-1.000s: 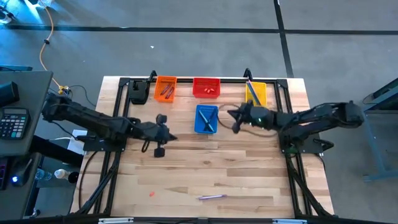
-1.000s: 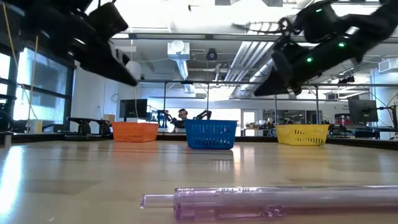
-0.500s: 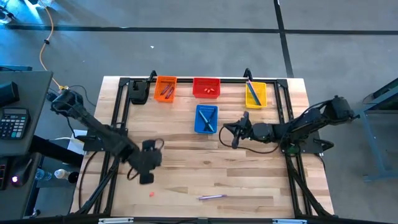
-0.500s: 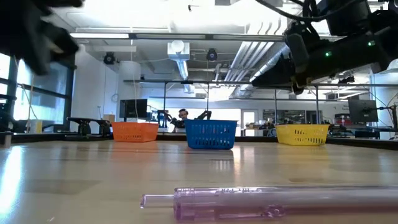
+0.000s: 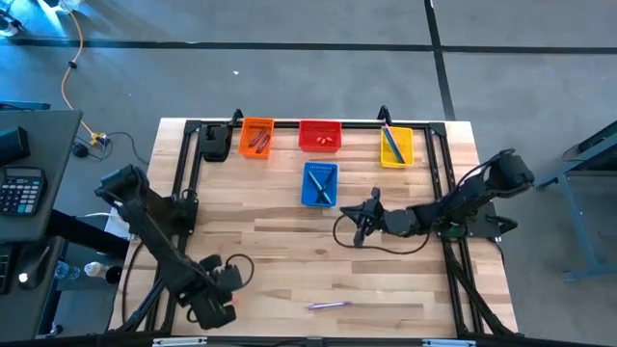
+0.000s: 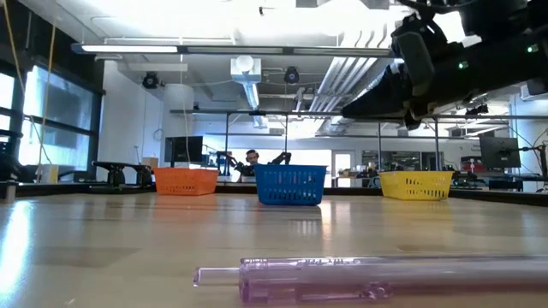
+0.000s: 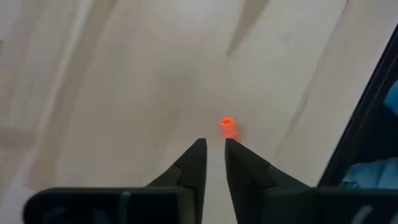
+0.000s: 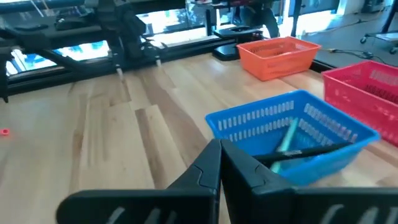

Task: Sort crayons/erasers/pens/pencils in bins
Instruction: Put the orange eraser into the red bin

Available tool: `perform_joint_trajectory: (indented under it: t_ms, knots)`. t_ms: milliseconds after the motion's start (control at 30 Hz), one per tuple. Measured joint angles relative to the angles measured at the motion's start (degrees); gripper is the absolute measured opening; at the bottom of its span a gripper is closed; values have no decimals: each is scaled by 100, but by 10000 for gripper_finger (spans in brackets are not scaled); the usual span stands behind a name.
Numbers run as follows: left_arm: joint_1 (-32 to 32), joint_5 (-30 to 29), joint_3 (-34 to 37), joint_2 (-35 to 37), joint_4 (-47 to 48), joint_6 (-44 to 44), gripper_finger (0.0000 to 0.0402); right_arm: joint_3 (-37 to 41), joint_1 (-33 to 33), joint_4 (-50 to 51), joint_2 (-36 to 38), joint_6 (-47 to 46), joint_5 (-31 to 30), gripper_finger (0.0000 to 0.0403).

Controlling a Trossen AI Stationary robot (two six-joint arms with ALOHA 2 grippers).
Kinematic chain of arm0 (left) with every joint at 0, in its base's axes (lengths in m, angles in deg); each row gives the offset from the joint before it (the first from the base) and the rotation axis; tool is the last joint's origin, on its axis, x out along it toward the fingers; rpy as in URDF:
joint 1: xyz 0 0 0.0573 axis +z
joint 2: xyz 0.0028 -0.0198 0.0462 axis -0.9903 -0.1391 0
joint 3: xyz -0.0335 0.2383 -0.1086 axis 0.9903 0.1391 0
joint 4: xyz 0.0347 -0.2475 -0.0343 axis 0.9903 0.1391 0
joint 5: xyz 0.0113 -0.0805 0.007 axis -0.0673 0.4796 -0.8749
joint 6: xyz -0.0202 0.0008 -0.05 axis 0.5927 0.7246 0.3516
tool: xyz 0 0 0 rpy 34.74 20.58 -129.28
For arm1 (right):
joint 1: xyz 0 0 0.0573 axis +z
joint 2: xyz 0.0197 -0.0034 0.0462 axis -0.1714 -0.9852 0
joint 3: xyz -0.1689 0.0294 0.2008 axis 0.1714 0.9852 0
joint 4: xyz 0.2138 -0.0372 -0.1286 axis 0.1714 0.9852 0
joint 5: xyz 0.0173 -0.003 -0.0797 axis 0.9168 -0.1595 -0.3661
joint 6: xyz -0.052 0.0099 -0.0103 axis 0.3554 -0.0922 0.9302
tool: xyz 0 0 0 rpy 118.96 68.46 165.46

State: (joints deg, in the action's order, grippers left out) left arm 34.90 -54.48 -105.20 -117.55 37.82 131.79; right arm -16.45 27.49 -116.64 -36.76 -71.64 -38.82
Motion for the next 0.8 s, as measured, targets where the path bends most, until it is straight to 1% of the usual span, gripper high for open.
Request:
perform_joint_trajectory:
  t_ms: [167,267,467,633,733,800]
  knots:
    - [-117,45,-104,-382,-406,525,86,-313,148,-29,-303,31,-34,0]
    - [-150,-24,-104,-619,-588,771,108,-528,222,-31,-512,173,-34,0]
    - [-147,-222,-100,-965,-586,1079,137,-899,243,9,-827,493,-22,0]
    - [-157,-114,-102,-1151,-755,1270,136,-915,241,71,-833,593,-14,0]
    - [-176,-109,-111,-1208,-801,1308,118,-915,241,85,-833,629,2,0]
    - [-190,-88,-108,-1209,-787,1361,99,-913,240,90,-833,643,3,0]
